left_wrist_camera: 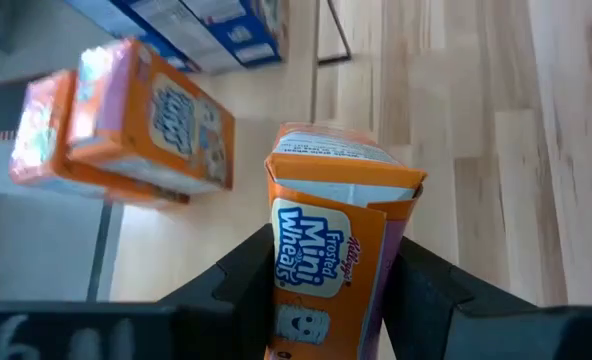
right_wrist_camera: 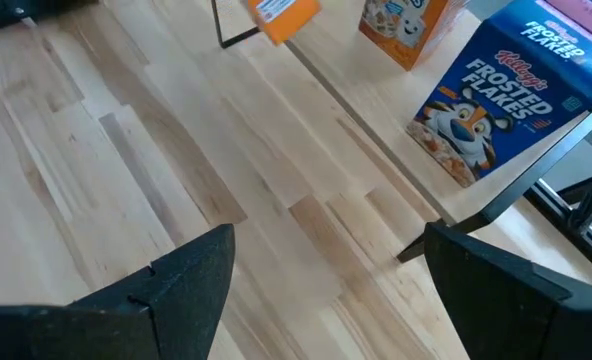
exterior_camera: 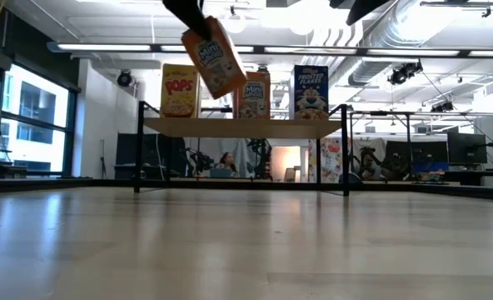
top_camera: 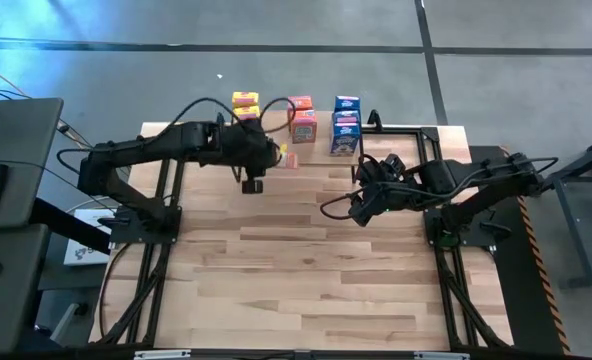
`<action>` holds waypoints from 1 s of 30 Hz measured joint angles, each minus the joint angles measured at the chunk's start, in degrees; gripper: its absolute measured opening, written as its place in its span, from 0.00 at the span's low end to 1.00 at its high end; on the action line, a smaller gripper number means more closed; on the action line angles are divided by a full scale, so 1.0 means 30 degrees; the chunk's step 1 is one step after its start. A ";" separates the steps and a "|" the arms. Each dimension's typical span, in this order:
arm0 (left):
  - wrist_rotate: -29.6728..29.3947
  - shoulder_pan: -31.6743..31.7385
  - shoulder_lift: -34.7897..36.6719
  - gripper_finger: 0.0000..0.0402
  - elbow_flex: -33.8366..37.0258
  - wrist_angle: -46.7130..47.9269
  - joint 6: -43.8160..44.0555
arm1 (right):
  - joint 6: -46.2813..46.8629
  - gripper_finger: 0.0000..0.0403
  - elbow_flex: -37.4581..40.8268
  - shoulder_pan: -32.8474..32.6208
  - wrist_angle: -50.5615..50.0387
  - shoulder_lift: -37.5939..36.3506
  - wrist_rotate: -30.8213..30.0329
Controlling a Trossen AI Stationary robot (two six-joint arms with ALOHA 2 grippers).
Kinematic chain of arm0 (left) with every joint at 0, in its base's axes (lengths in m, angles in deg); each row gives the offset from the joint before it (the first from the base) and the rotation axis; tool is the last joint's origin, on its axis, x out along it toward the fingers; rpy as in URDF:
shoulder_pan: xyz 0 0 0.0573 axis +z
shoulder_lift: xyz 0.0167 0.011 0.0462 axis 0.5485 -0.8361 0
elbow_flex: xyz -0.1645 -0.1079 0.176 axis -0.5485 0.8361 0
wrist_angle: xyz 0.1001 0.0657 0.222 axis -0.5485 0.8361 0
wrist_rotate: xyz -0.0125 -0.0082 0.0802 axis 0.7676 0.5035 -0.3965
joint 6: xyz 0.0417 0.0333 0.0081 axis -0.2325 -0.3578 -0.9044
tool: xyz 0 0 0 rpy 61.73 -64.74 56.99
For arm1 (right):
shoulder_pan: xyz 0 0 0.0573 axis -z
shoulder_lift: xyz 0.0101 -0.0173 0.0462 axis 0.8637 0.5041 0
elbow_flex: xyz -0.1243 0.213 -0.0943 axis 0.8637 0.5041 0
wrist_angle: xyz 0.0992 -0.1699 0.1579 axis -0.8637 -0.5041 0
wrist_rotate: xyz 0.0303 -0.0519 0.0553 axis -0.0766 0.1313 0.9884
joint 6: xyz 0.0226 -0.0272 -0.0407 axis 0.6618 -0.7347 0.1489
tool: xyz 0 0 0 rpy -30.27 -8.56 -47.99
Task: Stack cereal on shelf
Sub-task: Put the orange cereal box aligned with the other orange cereal box on the shelf
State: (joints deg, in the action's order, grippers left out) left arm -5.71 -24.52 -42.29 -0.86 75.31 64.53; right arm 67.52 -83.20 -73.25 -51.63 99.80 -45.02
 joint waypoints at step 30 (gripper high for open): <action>0.2177 0.2531 -0.6154 0.35 -0.8130 0.2320 -0.2313 | -0.3679 0.79 0.0000 -0.0044 -0.1768 0.0371 -0.2794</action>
State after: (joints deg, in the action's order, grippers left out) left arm 0.82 -16.93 -60.75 -25.25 82.27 57.59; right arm 56.49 -83.20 -73.38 -56.93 100.92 -53.40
